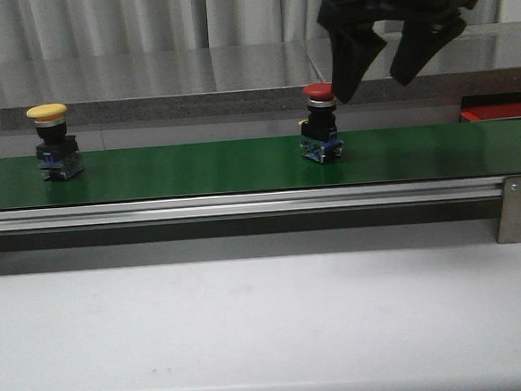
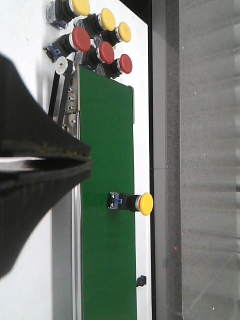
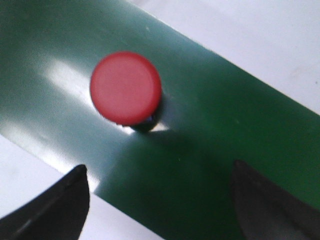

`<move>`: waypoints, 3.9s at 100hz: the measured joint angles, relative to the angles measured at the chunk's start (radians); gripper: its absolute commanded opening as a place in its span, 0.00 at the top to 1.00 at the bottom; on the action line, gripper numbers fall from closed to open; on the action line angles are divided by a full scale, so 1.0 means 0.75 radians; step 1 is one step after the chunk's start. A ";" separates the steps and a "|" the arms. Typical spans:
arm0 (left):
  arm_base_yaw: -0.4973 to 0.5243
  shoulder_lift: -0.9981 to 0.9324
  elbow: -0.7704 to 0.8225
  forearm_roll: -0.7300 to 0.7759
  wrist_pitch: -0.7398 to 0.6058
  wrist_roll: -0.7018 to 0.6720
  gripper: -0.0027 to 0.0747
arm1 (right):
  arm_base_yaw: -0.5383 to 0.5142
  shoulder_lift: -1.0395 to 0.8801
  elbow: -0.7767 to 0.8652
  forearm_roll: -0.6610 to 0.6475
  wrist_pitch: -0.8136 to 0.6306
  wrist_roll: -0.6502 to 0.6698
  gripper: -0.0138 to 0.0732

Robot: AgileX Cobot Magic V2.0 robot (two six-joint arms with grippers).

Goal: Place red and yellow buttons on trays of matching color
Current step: 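Lower the right gripper onto the red button on the belt and grasp, then carry the red button into the red tray and open the right gripper, then move the right gripper back over the yellow button on the belt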

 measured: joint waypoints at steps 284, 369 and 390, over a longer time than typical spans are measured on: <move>0.000 0.000 0.000 0.000 0.000 0.000 0.99 | -0.785 0.650 -0.634 0.017 0.141 0.000 0.59; 0.000 0.000 0.000 0.000 0.000 0.000 0.99 | -0.785 0.473 -0.634 0.026 0.171 0.000 0.15; 0.000 0.000 0.000 0.000 0.000 0.000 0.99 | -0.773 0.303 -0.634 0.032 0.235 0.000 0.15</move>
